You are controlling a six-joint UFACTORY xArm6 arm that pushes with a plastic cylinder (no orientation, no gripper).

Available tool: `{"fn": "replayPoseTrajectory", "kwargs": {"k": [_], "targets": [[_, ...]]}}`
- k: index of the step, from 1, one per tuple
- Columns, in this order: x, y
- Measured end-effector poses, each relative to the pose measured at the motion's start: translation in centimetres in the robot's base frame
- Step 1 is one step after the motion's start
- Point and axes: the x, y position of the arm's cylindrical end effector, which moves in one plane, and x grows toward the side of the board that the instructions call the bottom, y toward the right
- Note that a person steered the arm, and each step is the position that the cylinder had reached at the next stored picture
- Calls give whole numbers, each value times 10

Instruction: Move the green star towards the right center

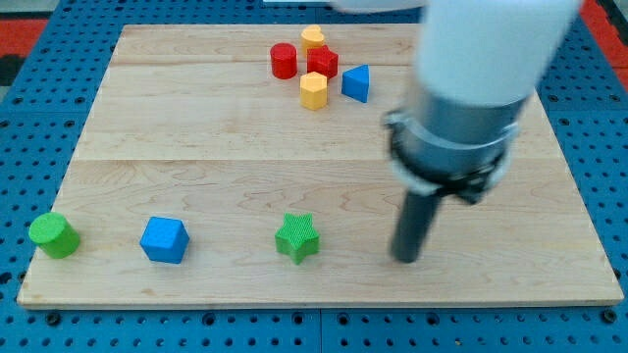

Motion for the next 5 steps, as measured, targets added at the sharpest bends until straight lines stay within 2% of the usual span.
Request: {"fn": "replayPoseTrajectory", "kwargs": {"k": [2, 3, 5], "targets": [[-14, -164], [-43, -182], [-44, -94]]}}
